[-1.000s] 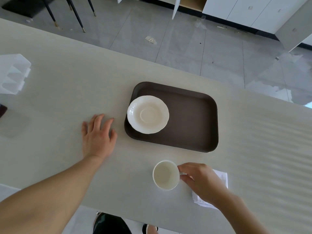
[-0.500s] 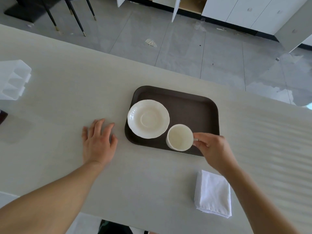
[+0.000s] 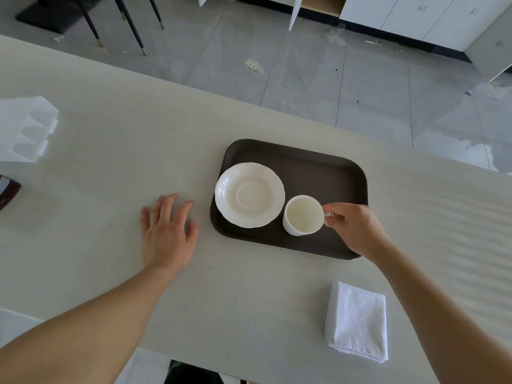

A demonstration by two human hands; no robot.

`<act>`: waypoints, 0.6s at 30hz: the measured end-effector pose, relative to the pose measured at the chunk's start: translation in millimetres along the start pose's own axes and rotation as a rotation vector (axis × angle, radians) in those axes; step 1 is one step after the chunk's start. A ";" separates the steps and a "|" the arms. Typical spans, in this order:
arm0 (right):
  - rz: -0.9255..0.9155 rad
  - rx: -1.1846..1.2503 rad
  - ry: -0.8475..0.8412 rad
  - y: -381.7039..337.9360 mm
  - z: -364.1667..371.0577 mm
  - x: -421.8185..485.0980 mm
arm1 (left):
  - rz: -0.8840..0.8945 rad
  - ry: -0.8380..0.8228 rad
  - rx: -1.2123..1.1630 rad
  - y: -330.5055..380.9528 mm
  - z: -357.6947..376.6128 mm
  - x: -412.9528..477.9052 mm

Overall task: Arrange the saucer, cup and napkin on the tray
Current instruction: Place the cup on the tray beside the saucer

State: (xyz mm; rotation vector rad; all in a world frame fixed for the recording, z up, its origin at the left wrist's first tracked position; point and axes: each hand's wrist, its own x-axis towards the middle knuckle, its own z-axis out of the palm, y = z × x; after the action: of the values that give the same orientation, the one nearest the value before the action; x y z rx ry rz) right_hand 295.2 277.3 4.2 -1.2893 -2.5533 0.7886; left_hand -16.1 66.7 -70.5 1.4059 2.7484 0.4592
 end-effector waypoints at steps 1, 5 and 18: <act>0.003 0.004 -0.013 0.4 -0.3 1.5 | -0.002 0.000 0.000 -0.2 0.2 0.0; 0.004 0.004 -0.028 0.9 0.2 4.5 | -0.004 0.003 0.003 0.1 0.4 0.0; 0.039 0.020 0.055 7.2 2.4 -3.8 | -0.008 0.001 0.015 1.1 -0.4 0.4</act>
State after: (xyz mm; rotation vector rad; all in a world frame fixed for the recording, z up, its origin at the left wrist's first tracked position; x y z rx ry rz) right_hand 301.6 277.0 -1.4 -1.3393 -2.4787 0.7725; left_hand -15.5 67.5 -69.8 1.3977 2.7634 0.4396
